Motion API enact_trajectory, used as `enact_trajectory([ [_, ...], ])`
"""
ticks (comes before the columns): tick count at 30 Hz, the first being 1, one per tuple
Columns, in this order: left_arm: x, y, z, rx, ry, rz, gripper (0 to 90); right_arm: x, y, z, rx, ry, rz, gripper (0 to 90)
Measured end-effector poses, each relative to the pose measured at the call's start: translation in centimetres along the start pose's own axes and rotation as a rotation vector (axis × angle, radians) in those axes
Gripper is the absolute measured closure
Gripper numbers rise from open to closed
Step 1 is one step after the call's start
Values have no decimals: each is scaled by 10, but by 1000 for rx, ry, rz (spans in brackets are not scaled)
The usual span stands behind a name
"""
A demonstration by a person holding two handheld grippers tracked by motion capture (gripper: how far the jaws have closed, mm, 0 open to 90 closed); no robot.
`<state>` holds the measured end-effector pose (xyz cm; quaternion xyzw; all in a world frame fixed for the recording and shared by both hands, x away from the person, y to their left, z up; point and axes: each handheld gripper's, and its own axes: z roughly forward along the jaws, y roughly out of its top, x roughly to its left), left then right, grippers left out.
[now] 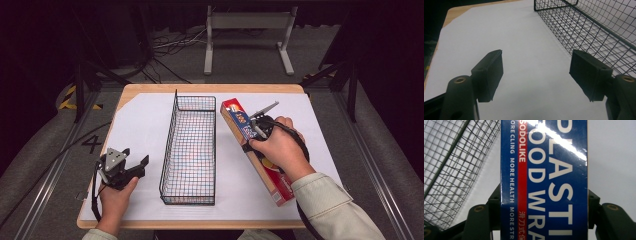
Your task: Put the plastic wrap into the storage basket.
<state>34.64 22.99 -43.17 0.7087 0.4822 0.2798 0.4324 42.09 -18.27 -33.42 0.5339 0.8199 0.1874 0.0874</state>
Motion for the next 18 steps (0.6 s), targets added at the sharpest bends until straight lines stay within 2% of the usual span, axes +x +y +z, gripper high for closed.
enact_trajectory([
  [3, 0, 1, 2, -1, 0, -3, 274, 8, 5, -5, -3, -3, 37, 405],
  [8, -1, 2, 4, -2, 2, -21, 274, 20, 12, -10, 2, -8, 63, 405],
  [12, 1, 3, 8, 1, 1, -38, 275, 37, 22, -11, 11, -1, 99, 405],
  [18, 1, 4, 10, -4, -3, -45, 275, 60, 35, -11, 18, -3, 118, 405],
])
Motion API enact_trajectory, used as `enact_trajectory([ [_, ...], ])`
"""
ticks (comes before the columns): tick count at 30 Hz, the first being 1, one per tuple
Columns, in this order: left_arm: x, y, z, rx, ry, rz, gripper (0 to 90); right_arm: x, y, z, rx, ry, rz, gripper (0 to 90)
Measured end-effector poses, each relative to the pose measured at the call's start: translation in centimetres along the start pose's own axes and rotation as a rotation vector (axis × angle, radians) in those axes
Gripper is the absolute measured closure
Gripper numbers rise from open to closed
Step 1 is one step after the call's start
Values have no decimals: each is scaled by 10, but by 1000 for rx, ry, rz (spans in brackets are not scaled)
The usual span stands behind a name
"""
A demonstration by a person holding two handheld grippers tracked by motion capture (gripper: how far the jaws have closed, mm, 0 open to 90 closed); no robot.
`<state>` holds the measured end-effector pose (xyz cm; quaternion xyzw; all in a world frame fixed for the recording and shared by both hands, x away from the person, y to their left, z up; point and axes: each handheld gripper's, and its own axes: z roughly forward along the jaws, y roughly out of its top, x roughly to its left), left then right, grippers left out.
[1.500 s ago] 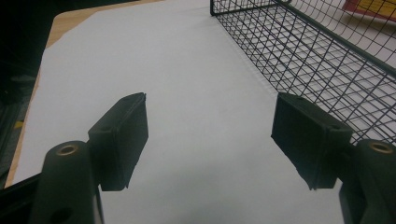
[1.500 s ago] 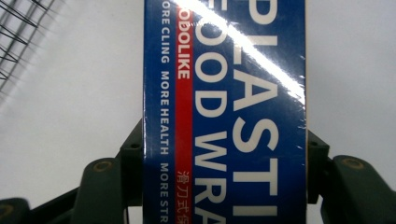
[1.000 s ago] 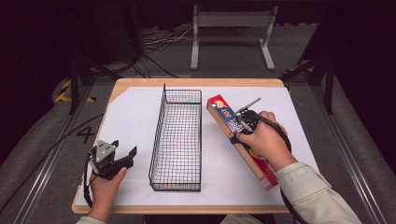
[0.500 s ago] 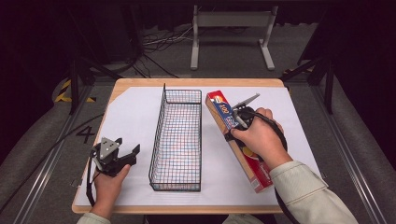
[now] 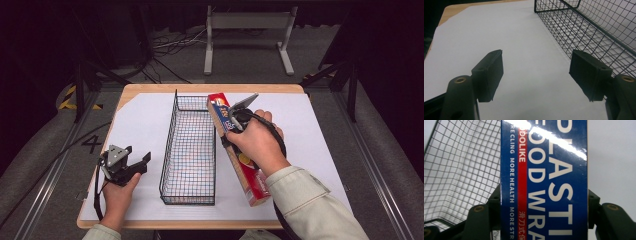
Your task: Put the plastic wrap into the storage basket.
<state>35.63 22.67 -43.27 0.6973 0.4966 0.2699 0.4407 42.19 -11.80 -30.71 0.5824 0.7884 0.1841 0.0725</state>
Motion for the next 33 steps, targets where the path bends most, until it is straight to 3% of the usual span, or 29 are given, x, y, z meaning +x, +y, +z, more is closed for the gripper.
enact_trajectory([
  [9, -1, -1, -2, 0, 5, 16, 275, 26, 11, 5, 24, 16, 36, 404],
  [23, -3, -2, -5, 0, 4, 15, 274, 48, 27, 16, 11, 32, 132, 404],
  [29, -3, -2, -4, -4, 6, 15, 274, 56, 30, 21, -7, 3, 151, 404],
  [33, -3, -1, -3, -1, 3, 16, 274, 59, 34, 21, -14, 14, 197, 404],
])
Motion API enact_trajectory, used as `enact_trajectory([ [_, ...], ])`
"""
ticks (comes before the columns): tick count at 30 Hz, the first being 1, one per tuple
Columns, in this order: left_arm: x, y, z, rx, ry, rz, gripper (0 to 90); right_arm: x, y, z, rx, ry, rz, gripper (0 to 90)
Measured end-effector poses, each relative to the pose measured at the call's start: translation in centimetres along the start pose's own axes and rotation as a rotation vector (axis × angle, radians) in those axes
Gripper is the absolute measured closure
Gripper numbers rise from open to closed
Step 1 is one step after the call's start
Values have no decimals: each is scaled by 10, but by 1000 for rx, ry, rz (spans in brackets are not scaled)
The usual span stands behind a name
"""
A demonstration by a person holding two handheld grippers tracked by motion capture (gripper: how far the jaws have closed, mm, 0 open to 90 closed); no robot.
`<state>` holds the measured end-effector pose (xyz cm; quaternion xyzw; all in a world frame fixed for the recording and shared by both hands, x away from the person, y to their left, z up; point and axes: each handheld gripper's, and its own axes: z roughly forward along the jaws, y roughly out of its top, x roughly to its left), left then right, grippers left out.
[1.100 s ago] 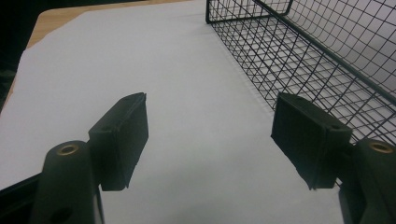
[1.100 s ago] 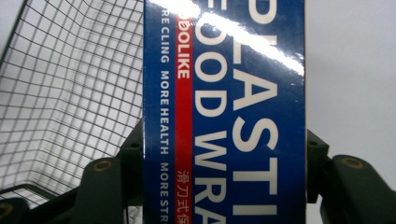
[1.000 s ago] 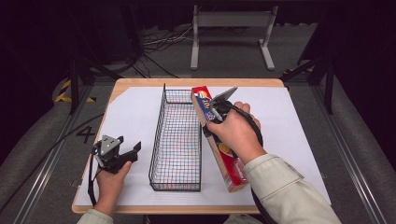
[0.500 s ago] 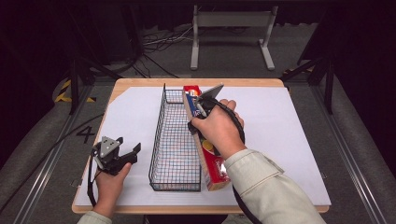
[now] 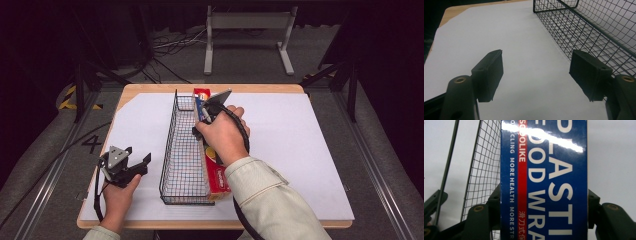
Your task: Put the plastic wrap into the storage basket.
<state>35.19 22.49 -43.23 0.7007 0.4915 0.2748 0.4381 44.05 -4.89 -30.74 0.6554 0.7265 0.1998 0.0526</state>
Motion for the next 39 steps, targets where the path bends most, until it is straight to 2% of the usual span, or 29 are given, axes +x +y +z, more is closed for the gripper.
enact_trajectory([
  [13, 0, 0, 0, -1, 3, -7, 274, 11, 7, 8, -31, -26, 85, 403],
  [17, 0, 0, 0, -1, 2, -7, 274, 15, 9, 11, -40, -24, 102, 403],
  [20, 0, 0, 0, -5, 2, -4, 274, 17, 10, 14, -45, -16, 132, 403],
  [25, 0, 0, 0, 1, 5, -4, 274, 19, 11, 19, -62, -18, 143, 402],
  [30, 0, 0, 0, -3, 8, -4, 274, 22, 11, 24, -72, -46, 147, 402],
  [39, 0, 0, -1, -1, 3, -3, 274, 23, 11, 33, -76, -43, 157, 401],
])
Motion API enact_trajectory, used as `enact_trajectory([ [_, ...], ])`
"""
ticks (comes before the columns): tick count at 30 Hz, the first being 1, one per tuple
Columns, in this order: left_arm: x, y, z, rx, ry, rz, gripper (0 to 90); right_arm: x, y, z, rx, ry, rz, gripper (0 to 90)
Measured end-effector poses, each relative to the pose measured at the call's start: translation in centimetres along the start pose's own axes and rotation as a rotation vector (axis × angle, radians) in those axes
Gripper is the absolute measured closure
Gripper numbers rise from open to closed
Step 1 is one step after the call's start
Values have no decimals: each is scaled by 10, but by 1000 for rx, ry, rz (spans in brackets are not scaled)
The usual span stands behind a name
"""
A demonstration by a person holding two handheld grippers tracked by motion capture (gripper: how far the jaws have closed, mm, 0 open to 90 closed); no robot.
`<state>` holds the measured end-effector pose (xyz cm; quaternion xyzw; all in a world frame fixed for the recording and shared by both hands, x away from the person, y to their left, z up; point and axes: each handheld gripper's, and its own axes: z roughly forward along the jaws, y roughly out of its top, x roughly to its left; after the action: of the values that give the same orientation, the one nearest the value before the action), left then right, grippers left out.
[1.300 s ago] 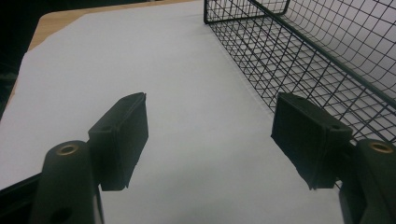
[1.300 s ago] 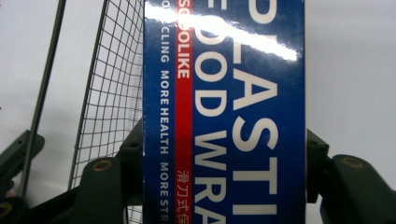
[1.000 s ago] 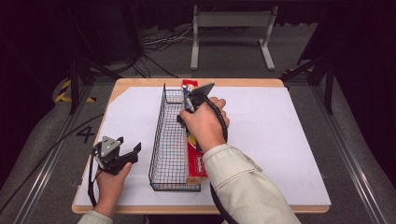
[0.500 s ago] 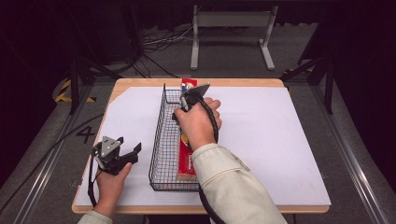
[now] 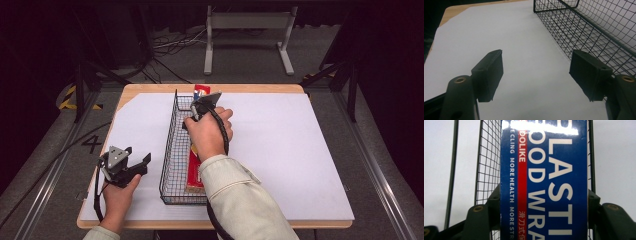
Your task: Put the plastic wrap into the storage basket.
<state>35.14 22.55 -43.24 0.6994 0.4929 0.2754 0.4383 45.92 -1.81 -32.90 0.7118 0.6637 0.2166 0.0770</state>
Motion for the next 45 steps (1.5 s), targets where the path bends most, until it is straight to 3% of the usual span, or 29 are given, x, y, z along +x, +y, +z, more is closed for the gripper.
enact_trajectory([
  [21, 0, 0, -1, 11, 18, -2, 275, -3, -8, 35, 34, -39, -13, 399],
  [30, 1, -1, 0, 16, 25, -4, 277, -7, -13, 48, 43, -71, -41, 399],
  [45, 1, -1, 1, 19, 29, 0, 278, 1, -16, 54, 75, -86, -44, 398],
])
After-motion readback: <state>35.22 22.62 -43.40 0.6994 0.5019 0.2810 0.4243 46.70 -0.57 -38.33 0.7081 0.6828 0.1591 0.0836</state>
